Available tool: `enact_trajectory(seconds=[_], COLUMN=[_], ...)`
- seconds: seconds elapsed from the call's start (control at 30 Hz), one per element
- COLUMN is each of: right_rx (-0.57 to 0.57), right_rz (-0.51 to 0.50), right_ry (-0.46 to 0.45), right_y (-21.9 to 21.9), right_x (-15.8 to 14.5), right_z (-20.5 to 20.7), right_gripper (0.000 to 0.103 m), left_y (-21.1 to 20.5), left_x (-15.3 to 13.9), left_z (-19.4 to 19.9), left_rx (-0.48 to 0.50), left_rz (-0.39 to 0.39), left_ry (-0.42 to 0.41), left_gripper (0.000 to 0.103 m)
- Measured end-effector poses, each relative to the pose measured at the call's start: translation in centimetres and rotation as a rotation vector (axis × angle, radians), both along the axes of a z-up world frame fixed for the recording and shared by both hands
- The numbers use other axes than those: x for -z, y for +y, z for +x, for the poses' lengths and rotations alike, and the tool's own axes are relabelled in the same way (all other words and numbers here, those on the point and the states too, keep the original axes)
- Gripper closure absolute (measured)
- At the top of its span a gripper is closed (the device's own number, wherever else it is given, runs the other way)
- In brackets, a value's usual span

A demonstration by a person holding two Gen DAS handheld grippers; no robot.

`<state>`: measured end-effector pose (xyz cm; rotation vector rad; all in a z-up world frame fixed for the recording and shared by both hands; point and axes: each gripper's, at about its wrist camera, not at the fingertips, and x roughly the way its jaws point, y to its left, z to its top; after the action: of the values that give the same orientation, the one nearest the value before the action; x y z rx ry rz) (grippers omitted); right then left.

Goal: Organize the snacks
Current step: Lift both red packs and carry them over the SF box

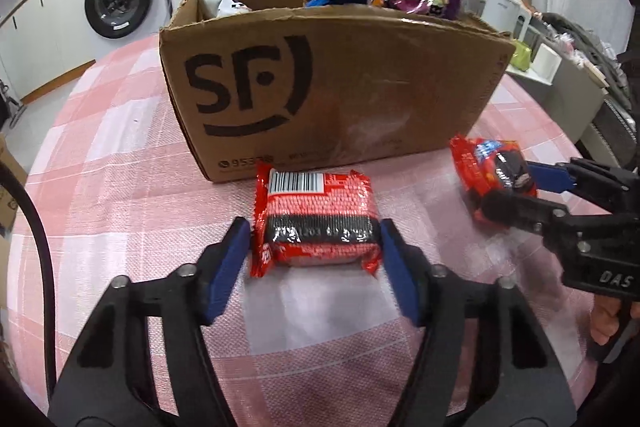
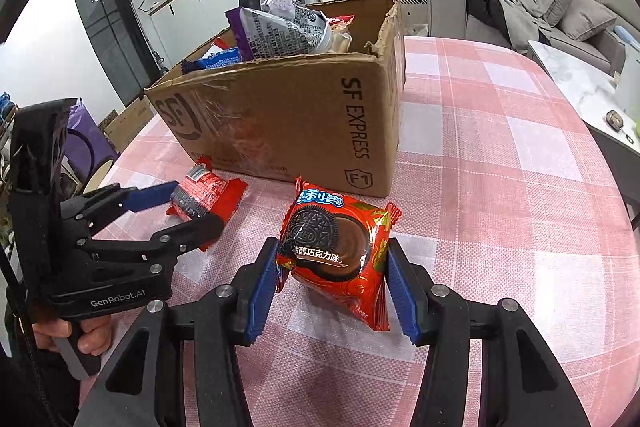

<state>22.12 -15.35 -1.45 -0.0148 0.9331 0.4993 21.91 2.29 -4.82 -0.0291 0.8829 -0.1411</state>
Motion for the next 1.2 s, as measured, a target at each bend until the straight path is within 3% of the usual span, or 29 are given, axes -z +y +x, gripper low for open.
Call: enact_trajectory(seconds=[0.03, 0.17, 0.63, 1.2], right_rx=[-0.001, -0.005, -0.007, -0.029], right_rz=[0.001, 0.000, 0.008, 0.065], right_ry=[0.000, -0.001, -0.036, -0.154], right_y=[0.0, 0.0, -0.3, -1.4], right_x=[0.0, 0.0, -0.7, -5.5], right_z=[0.0, 0.0, -0.7, -3.5], right_gripper=[0.051, 0.051, 0.050, 0.050], left_y=[0.0, -0.1, -0.2, 1.2], left_x=[0.0, 0.0, -2.3, -8.0], left_z=[0.0, -0.5, -2.7, -6.6], left_rx=[0.011, 0.022, 0.024, -0.005], left_rz=[-0.017, -0.010, -0.031, -0.064], left_ry=[0.006, -0.004, -0.070, -0.183], left_gripper=[0.054, 0.058, 0.058, 0.058])
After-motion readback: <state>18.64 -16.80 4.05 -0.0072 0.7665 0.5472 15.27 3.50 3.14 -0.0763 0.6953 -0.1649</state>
